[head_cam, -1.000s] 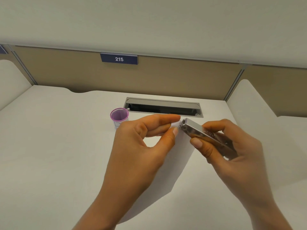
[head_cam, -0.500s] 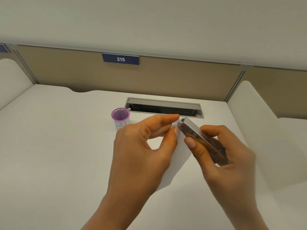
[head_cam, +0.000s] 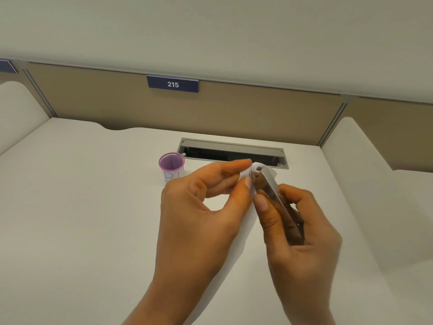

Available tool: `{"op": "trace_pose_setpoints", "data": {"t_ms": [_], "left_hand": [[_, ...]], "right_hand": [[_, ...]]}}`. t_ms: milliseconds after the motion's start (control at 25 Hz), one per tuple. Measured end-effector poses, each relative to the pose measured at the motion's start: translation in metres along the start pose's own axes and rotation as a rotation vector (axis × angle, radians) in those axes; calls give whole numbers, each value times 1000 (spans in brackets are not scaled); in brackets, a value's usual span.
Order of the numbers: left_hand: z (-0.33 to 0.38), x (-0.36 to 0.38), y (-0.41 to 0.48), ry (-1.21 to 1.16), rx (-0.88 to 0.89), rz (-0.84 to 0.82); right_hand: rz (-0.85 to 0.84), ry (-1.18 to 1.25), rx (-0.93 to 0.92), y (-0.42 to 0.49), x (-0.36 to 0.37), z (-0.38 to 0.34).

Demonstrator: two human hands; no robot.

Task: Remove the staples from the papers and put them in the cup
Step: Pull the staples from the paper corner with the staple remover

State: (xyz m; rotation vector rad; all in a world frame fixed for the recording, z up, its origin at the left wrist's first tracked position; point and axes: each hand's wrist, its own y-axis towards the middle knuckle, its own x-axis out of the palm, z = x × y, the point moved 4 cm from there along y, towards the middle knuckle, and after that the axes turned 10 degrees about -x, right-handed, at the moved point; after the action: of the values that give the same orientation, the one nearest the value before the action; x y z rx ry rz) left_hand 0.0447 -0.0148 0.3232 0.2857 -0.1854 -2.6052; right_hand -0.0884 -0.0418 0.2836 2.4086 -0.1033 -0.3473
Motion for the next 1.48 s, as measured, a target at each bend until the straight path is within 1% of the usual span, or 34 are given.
{"op": "trace_pose_setpoints", "data": {"t_ms": [160,400,600,680,840,960,1040,1280,1480], "left_hand": [[-2,0,-1,-64,-7,0],[-7,2,-2,-140,-29,14],[-13,1,1,-186,-98,-3],[-14,1,3,-184,-123,-20],[-20,-1,6,-180,-140,5],[-21,-1,8,-154,-107,25],[-20,0,9,-125,-82,30],[-14,0,7,-16,-32,85],[-12,3,5,14,-26,84]], "right_hand": [[50,99,131,-6,5,1],[45,314,333,-10,13,4],[-14,425,418,-8,16,7],[-44,434,430,-6,15,9],[-90,275,325,-2,9,11],[-129,129,191,4,5,7],[-128,57,132,8,2,5],[-108,22,70,10,2,3],[-86,-24,21,12,0,5]]}}
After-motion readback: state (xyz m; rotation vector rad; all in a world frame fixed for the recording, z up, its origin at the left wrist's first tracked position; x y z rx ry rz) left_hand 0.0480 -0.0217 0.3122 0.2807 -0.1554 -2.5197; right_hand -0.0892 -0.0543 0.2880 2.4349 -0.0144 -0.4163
